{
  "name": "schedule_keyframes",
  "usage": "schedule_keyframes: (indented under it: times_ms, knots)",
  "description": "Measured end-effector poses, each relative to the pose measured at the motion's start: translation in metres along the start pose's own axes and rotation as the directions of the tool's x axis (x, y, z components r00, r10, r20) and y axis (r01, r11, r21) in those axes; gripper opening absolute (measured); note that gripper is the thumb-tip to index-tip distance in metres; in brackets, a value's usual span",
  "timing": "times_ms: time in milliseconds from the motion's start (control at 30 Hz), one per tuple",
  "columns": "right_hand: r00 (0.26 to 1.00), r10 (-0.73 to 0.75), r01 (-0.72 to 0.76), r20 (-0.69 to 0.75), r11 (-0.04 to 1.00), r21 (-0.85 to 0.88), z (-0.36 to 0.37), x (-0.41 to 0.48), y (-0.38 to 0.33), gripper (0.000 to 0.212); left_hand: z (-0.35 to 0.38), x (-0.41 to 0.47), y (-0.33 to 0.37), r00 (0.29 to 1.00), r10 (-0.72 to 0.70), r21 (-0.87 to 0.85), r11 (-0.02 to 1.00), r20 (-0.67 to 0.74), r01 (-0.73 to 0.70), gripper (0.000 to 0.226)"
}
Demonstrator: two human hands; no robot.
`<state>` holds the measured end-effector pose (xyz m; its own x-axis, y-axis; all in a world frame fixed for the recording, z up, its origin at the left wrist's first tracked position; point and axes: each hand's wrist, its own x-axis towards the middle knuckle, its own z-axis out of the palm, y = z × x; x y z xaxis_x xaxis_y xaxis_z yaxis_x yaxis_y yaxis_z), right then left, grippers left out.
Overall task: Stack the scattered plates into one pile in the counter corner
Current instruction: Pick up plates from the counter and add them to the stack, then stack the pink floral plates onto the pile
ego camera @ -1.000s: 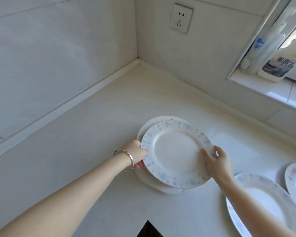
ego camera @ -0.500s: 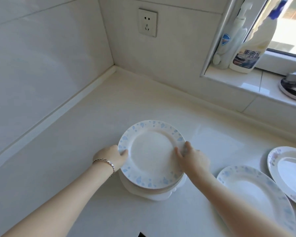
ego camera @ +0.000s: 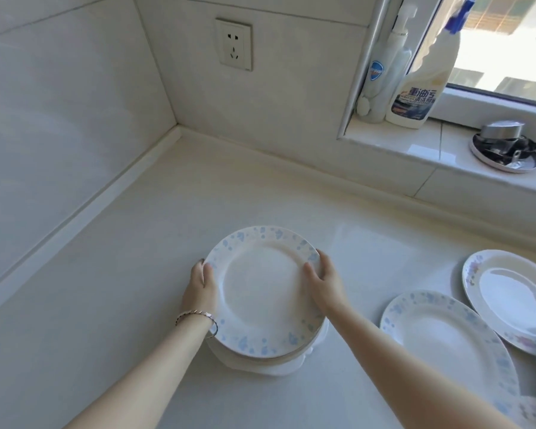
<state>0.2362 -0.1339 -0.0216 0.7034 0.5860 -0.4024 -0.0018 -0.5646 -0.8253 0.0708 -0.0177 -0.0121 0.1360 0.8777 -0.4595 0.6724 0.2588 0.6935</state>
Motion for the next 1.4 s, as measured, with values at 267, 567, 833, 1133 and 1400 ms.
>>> schedule_keyframes:
  times_ms: [267,567,833,1133,1400]
  knots:
    - [0.987,0.157,-0.158,-0.034,0.987,-0.008,-0.053,-0.017,0.021,0.035,0.055,-0.034,0.050,0.570,0.797,0.340,0.489,0.201,-0.803,0.044]
    - [0.897,0.365,-0.341,-0.248,0.930,0.135,-0.189,-0.070,0.093,0.017,0.183,-0.100,0.087,0.607,0.295,0.310,0.650,0.738,-0.694,0.021]
    - [0.793,0.561,-0.435,-0.239,0.795,0.422,-0.275,-0.093,0.166,0.012,0.273,-0.121,0.071,0.850,-0.087,0.515,0.826,0.520,-0.230,0.051]
    - [0.556,0.773,-0.233,0.306,-0.209,0.950,-0.316,-0.113,0.247,0.037,0.293,-0.127,0.053,0.926,-0.277,0.333,0.925,0.258,0.184,0.049]
    - [0.596,0.801,0.174,0.058,-0.199,0.964,-0.309,-0.104,0.256,0.039,0.286,-0.135,0.048,0.985,-0.027,0.271,0.962,0.173,-0.021,0.025]
